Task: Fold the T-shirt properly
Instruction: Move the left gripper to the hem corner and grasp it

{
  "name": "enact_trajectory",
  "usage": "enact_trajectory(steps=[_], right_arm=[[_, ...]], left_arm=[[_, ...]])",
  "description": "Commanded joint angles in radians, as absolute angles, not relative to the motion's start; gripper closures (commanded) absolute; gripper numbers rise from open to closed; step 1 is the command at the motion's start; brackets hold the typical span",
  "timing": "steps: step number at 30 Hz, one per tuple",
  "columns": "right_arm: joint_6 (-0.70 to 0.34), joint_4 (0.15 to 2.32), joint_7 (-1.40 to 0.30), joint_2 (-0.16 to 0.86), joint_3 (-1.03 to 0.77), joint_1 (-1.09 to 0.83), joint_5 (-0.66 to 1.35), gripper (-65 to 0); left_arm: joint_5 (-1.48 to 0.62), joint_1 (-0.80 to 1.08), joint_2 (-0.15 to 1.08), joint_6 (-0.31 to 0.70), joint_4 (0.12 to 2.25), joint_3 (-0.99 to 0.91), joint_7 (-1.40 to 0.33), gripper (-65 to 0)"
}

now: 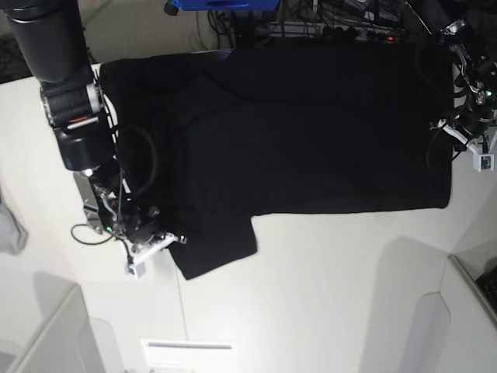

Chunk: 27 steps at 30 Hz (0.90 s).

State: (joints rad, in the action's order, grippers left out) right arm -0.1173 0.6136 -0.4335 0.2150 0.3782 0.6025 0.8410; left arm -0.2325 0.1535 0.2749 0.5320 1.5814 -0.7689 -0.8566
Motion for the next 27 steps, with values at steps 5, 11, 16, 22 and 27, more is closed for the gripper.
enact_trajectory(steps=[5,11,16,22,27], right_arm=[[-0.12,0.621,-0.435,0.223,0.377,0.628,0.842,0.0],[-0.119,0.621,-0.435,0.223,0.377,0.628,0.842,0.0],[-0.119,0.621,-0.437,0.223,0.375,0.628,0.842,0.0],[-0.119,0.627,-0.438,0.223,0.375,0.63,0.842,0.0],[-0.119,0.628,-0.438,0.223,0.375,0.631,0.842,0.0]], left_arm=[[-0.24,0.134,0.306,0.536,1.598,-0.769,-0.835,0.0],[-0.24,0.047,0.329,0.533,1.504,-0.776,-0.835,-21.1],[-0.24,-0.041,0.369,0.533,1.394,-0.774,-0.835,-39.2],[-0.197,-0.148,0.403,0.533,1.26,-0.765,-0.829,-41.3],[-0.085,-0.275,0.401,0.533,1.152,-0.765,-0.828,-41.3]])
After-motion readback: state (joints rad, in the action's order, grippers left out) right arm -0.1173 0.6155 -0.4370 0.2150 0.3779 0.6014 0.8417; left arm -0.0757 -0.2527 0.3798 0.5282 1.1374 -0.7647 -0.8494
